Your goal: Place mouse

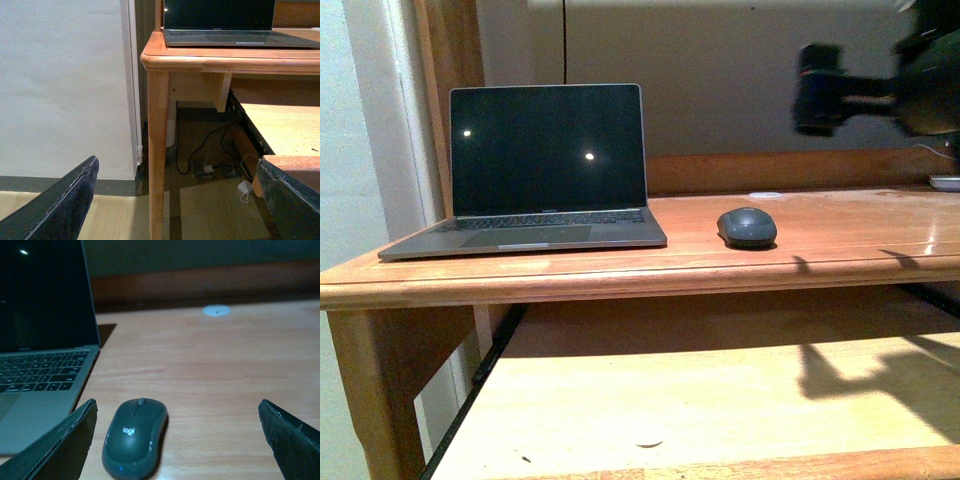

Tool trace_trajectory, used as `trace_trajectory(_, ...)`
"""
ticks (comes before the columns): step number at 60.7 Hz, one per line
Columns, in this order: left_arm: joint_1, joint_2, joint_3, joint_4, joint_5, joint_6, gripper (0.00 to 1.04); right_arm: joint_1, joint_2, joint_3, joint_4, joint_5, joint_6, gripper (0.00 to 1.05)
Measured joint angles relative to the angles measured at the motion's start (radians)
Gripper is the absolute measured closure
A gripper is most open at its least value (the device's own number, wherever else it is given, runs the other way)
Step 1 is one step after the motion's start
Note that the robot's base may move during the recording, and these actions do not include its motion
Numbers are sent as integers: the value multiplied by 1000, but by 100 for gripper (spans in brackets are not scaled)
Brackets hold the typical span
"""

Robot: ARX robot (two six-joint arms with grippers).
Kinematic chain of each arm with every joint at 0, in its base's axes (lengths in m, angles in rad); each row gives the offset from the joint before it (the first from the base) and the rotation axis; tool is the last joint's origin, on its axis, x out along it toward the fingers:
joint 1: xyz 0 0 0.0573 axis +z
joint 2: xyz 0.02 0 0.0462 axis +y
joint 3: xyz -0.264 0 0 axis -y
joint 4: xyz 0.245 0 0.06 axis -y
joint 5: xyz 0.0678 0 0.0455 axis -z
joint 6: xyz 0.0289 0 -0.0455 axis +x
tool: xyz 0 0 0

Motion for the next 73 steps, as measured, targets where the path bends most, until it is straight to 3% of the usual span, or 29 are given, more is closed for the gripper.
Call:
trace_trajectory(12,0,0,0,0,0,0,8,-251,-326,-432,32,-430,-126,7)
trace_trajectory(22,0,0,0,0,0,0,8,-517,-485,-720,-144,-827,-368,7)
trace_trajectory(29,0,0,0,0,0,0,8,-631,-494,-750,-280,-979,-542,7)
trace_trajectory(33,0,0,0,0,0,0,8,-664,-490,-755,-359,-1010,-634,7)
trace_trajectory(40,0,0,0,0,0,0,8,-645,-473,-791,-412,-985,-764,7)
trace_trajectory(48,0,0,0,0,0,0,8,-517,-422,-850,-264,-888,-779,7)
trace_trajectory(62,0,0,0,0,0,0,8,-207,-196,-835,154,-612,-575,7)
trace_trajectory(73,0,0,0,0,0,0,8,-31,18,-651,311,-359,-456,7)
